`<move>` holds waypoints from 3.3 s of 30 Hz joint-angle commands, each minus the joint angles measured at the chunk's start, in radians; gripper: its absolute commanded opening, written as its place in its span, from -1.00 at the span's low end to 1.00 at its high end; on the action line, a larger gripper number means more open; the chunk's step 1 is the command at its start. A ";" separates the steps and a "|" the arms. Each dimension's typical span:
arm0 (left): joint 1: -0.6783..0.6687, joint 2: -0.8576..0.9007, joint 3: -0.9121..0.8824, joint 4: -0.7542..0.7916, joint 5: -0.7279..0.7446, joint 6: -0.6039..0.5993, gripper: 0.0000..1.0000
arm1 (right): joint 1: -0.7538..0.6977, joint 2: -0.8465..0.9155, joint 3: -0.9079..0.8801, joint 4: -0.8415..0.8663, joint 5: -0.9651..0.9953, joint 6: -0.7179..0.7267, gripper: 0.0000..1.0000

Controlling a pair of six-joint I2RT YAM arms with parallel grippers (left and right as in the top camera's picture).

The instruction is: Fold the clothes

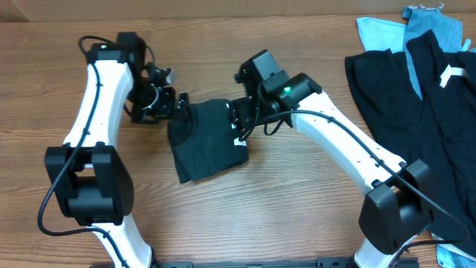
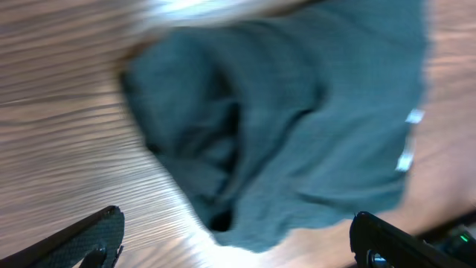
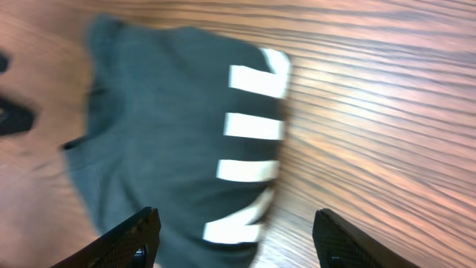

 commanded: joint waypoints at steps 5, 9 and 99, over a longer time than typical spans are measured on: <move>-0.058 -0.013 -0.073 0.009 -0.050 -0.196 0.96 | -0.064 0.005 -0.006 -0.035 0.055 0.010 0.40; -0.059 -0.013 -0.222 0.125 0.082 -0.204 0.89 | -0.064 0.005 -0.006 -0.028 0.054 0.011 0.41; 0.016 -0.204 -0.190 0.366 -0.243 -0.173 0.19 | -0.222 0.003 -0.005 -0.011 -0.341 -0.014 -0.02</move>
